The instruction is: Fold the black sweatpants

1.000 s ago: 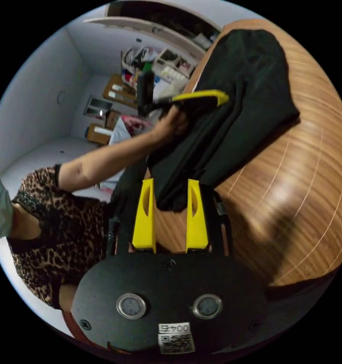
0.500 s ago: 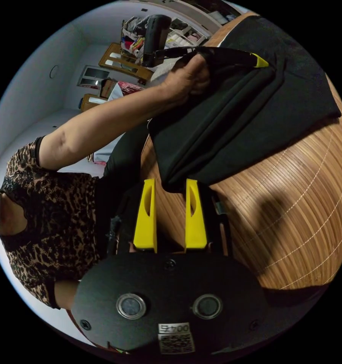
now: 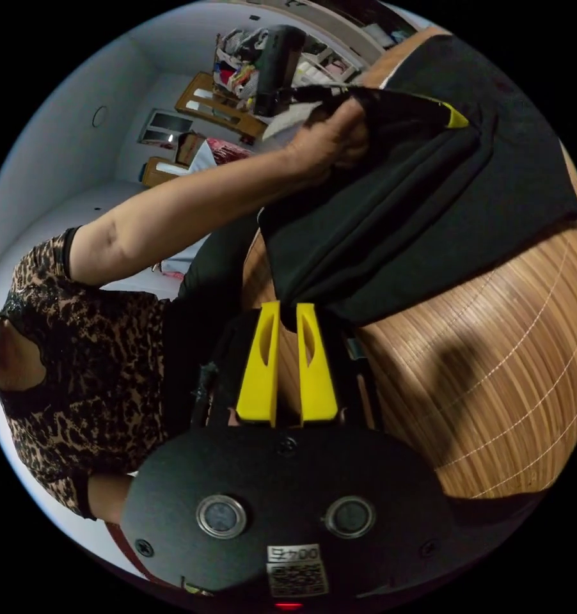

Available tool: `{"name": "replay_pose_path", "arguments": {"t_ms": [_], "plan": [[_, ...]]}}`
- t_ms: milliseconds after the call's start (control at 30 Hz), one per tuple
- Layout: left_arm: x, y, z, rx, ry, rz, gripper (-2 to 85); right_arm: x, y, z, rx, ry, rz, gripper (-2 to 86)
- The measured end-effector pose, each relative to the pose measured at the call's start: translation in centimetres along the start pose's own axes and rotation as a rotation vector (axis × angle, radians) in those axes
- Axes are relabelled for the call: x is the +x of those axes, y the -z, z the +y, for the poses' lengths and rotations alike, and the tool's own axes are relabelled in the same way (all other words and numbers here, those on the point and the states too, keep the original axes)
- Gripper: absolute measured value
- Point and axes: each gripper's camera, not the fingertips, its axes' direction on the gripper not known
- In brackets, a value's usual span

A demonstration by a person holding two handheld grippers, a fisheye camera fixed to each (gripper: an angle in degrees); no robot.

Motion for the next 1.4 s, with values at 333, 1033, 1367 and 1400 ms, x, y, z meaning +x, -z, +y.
{"name": "replay_pose_path", "arguments": {"t_ms": [333,1033,1367,1400], "plan": [[0.4,3.1,2.9,-0.001,-0.003,-0.009,1.6,-1.2,-7.2,1.0,-0.206,-0.124,0.110,4.9],[2.3,19.1,13.8,0.126,0.028,0.102,4.6,-12.5,-19.8,4.8,0.175,-0.140,0.725,9.7],[7.3,29.2,36.4,0.116,0.049,0.095,8.8,-15.0,-24.0,6.6,0.250,-0.163,0.674,10.0],[8.6,29.5,37.9,0.125,0.027,0.078,9.4,-15.4,-24.5,6.9,0.258,-0.165,0.672,10.1]]}}
